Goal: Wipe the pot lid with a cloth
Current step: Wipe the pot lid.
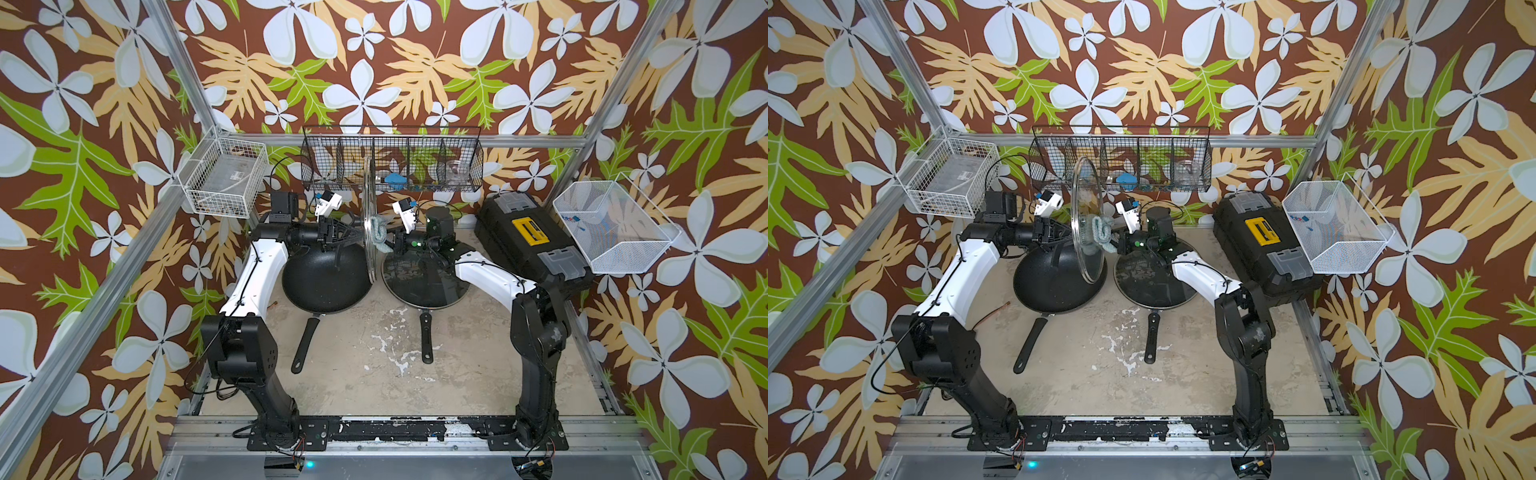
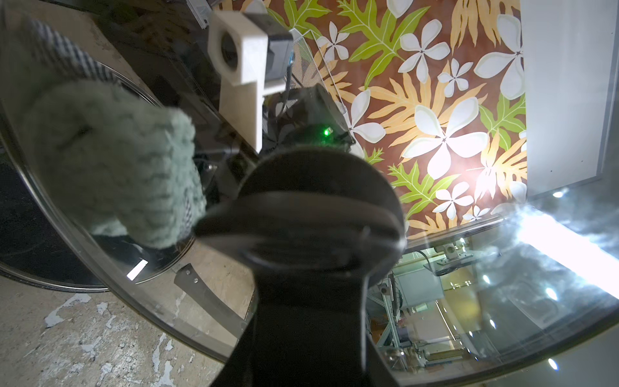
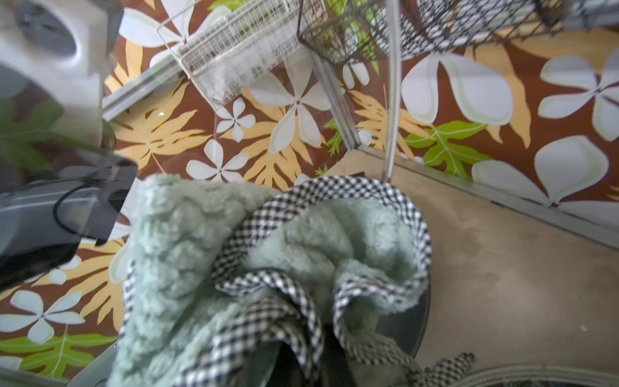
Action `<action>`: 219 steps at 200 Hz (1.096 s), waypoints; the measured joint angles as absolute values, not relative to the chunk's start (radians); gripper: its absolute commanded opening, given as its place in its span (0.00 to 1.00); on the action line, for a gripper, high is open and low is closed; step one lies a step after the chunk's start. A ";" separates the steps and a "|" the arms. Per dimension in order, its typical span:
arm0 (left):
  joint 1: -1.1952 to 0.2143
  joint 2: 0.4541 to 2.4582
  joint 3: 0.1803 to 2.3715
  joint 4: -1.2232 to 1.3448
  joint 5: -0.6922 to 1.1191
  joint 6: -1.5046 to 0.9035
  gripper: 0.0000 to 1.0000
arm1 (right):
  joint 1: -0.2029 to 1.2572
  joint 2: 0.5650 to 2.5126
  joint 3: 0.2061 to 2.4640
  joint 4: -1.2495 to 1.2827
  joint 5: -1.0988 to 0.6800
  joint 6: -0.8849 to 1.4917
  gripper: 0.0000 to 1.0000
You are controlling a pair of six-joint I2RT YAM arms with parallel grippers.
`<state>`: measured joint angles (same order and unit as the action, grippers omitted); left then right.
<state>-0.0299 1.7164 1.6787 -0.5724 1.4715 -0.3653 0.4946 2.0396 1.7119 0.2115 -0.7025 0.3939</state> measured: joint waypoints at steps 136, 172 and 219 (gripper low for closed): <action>-0.031 1.705 1.608 -0.503 1.349 -0.361 0.00 | 0.570 1.813 1.644 0.208 -0.812 0.367 0.00; -0.031 1.704 1.575 -0.342 1.348 -0.493 0.00 | 0.597 1.718 1.393 0.287 -0.811 0.390 0.00; -0.029 1.665 1.498 -0.092 1.349 -0.710 0.00 | 0.589 1.802 1.460 0.235 -0.772 0.373 0.00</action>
<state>-0.0292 1.6646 1.4979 -0.0917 1.3491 -0.7105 0.5892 1.8019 1.4605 0.2352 -0.7723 0.3729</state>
